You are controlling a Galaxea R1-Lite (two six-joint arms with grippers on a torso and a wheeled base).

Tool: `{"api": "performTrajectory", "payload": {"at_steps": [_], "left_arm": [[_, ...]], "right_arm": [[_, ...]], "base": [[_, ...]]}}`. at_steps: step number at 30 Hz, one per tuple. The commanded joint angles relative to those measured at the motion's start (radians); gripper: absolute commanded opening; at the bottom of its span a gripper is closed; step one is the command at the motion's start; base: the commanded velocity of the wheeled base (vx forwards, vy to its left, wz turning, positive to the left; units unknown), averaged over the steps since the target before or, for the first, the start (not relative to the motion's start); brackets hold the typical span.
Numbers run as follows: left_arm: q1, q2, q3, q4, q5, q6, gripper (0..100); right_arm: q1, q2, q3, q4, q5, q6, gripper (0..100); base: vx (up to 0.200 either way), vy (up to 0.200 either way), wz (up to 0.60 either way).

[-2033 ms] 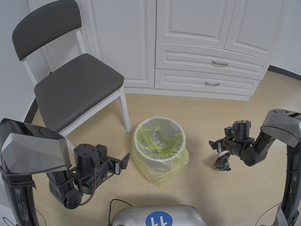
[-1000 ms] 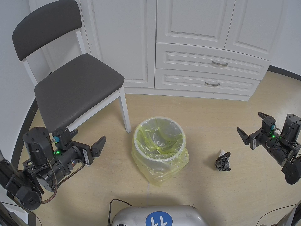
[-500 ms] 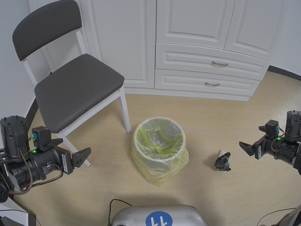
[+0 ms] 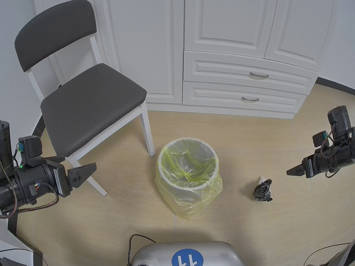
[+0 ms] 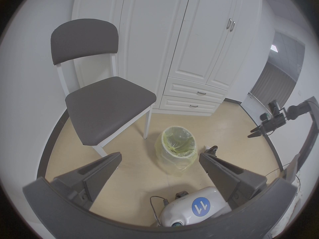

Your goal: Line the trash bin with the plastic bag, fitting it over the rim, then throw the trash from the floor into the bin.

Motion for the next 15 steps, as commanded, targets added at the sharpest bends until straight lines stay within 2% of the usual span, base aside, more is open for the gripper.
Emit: {"api": "performTrajectory", "payload": {"at_steps": [1,6,10,15], "left_arm": [[0.019,-0.040,-0.040,0.049,-0.019,-0.020,100],[0.020,-0.038,-0.040,0.048,-0.019,-0.018,100],[0.019,-0.038,-0.039,0.048,-0.019,-0.018,100],[0.019,-0.035,-0.034,0.049,-0.020,-0.006,100]], "right_arm": [[-0.142,0.447,-0.218,-0.028,0.059,0.047,100],[-0.191,0.614,-0.316,-0.028,0.124,0.049,100],[-0.214,0.712,-0.375,-0.028,0.130,0.053,100],[-0.231,0.845,-0.413,-0.129,0.168,0.057,100]], "base": [[0.000,0.000,0.00],[0.000,0.000,0.00],[0.000,0.000,0.00],[0.000,0.000,0.00]]}}
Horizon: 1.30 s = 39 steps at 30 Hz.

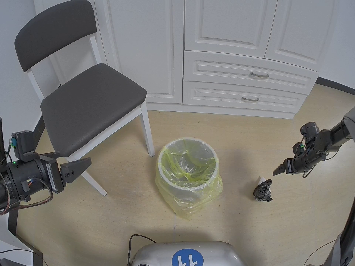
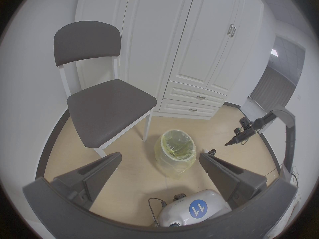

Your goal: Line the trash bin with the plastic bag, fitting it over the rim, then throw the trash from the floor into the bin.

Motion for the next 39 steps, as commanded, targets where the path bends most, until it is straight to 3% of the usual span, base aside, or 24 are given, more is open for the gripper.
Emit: {"api": "performTrajectory", "payload": {"at_steps": [1,4,12,17,23,30,34,39], "left_arm": [[0.002,-0.001,-0.001,0.006,-0.003,0.008,100],[0.002,0.002,0.004,0.004,-0.003,0.011,100],[0.004,0.018,0.007,-0.001,-0.003,0.011,100],[0.004,0.016,0.006,-0.001,-0.003,0.011,100],[0.008,0.016,0.002,-0.002,-0.003,0.013,100],[0.014,0.016,0.002,-0.002,-0.003,0.013,100],[0.014,0.018,0.001,-0.002,-0.003,0.013,100],[0.016,0.018,0.004,-0.002,-0.003,0.013,100]], "right_arm": [[-0.049,0.247,-0.083,-0.088,0.042,0.008,100],[-0.046,0.284,-0.093,-0.134,0.041,0.011,100],[-0.018,0.408,-0.241,-0.182,0.024,0.149,100],[0.005,0.476,-0.330,-0.173,-0.068,0.180,100],[0.034,0.510,-0.412,-0.174,-0.070,0.260,100],[0.063,0.648,-0.573,-0.167,-0.166,0.294,100],[0.063,0.683,-0.631,-0.095,-0.174,0.292,100],[0.069,0.718,-0.748,0.099,-0.188,0.303,100]], "base": [[0.000,0.000,0.00],[0.000,0.000,0.00],[0.000,0.000,0.00],[0.000,0.000,0.00],[0.000,0.000,0.00],[0.000,0.000,0.00],[0.000,0.000,0.00],[0.000,0.000,0.00]]}}
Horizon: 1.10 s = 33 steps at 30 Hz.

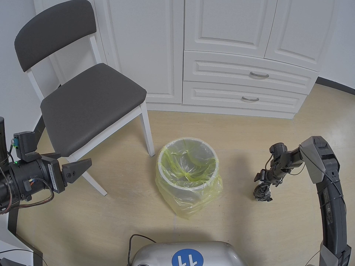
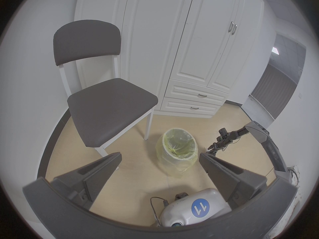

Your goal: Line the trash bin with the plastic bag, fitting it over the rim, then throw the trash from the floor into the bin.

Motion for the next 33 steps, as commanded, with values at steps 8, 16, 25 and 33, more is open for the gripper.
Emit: {"api": "performTrajectory", "payload": {"at_steps": [8,16,25,33], "left_arm": [[0.008,0.003,0.006,0.000,0.001,0.000,100],[0.008,0.005,0.012,0.000,-0.001,0.000,100],[0.011,0.003,0.012,0.000,-0.001,0.000,100],[0.016,0.003,0.012,0.000,0.001,0.000,100]], "right_arm": [[0.007,0.063,-0.111,0.108,-0.018,0.007,100],[0.009,0.084,-0.138,0.243,-0.018,-0.004,100],[0.010,0.086,-0.138,0.243,-0.018,-0.010,100],[0.010,0.086,-0.138,0.243,-0.018,-0.005,100]], "base": [[0.000,0.000,0.00],[0.000,0.000,0.00],[0.000,0.000,0.00],[0.000,0.000,0.00]]}}
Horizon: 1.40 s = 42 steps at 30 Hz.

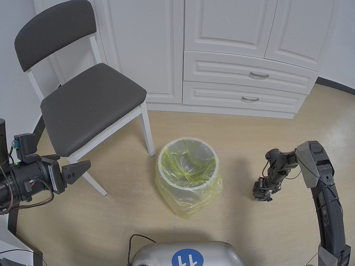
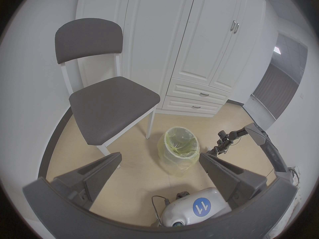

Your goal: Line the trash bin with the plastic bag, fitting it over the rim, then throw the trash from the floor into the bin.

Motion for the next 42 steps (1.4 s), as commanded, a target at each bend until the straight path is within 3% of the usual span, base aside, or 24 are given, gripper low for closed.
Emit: {"api": "performTrajectory", "payload": {"at_steps": [1,18,20,23,24,27,33,39,42], "left_arm": [[0.001,0.003,0.001,-0.001,0.001,0.000,100],[0.002,0.001,0.001,-0.002,0.004,0.004,100],[0.002,-0.002,0.001,-0.002,0.006,0.004,100],[0.007,-0.014,0.016,-0.021,0.009,0.030,100],[0.007,-0.014,0.016,-0.021,0.009,0.030,100],[0.054,-0.014,0.071,-0.134,0.010,0.095,100],[0.087,0.001,0.192,-0.459,0.010,0.181,100],[0.097,-0.004,0.209,-0.580,0.009,0.221,100],[0.122,-0.005,0.209,-0.619,0.009,0.221,100]], "right_arm": [[0.000,0.001,0.000,0.000,0.000,0.002,0],[0.000,0.001,0.000,0.000,-0.001,0.002,0],[0.000,0.000,0.000,-0.003,-0.020,0.010,0],[0.008,-0.004,0.000,-0.012,-0.147,0.057,0],[0.008,-0.004,0.000,-0.012,-0.147,0.057,0],[0.020,-0.014,0.020,-0.133,-0.172,0.076,0],[0.046,-0.076,0.267,-0.606,-0.163,0.088,0],[0.049,-0.083,0.403,-0.963,-0.124,0.090,0],[0.048,-0.080,0.434,-1.067,-0.115,0.093,0]], "base": [[0.000,0.000,0.00],[0.000,0.000,0.00],[0.000,0.000,0.00],[0.000,0.000,0.00],[0.000,0.000,0.00],[0.000,0.000,0.00],[0.000,0.000,0.00],[0.000,0.000,0.00],[0.000,0.000,0.00]]}}
